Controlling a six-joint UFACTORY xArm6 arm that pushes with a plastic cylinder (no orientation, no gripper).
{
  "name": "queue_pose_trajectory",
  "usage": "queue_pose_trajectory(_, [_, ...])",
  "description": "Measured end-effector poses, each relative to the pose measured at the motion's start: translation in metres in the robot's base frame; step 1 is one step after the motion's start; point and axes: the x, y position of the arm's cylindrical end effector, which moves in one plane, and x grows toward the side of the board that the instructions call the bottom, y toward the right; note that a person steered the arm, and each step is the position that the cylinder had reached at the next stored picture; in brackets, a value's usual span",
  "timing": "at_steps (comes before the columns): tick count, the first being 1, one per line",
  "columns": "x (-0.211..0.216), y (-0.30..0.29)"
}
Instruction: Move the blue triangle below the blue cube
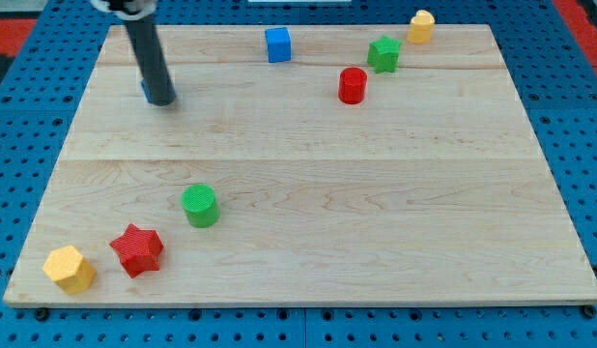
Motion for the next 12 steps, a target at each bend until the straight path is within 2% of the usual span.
queue_pose_trajectory(1, [-0.003,-0.035])
queue_pose_trajectory(2, [-0.034,-0.036])
queue_pose_trajectory(4, [-0.066,0.001])
queue_pose_trajectory(6, [-0.062,-0.011])
queue_pose_trajectory(9, [-0.038,0.015])
queue_pose_trajectory(12, [-0.035,0.099])
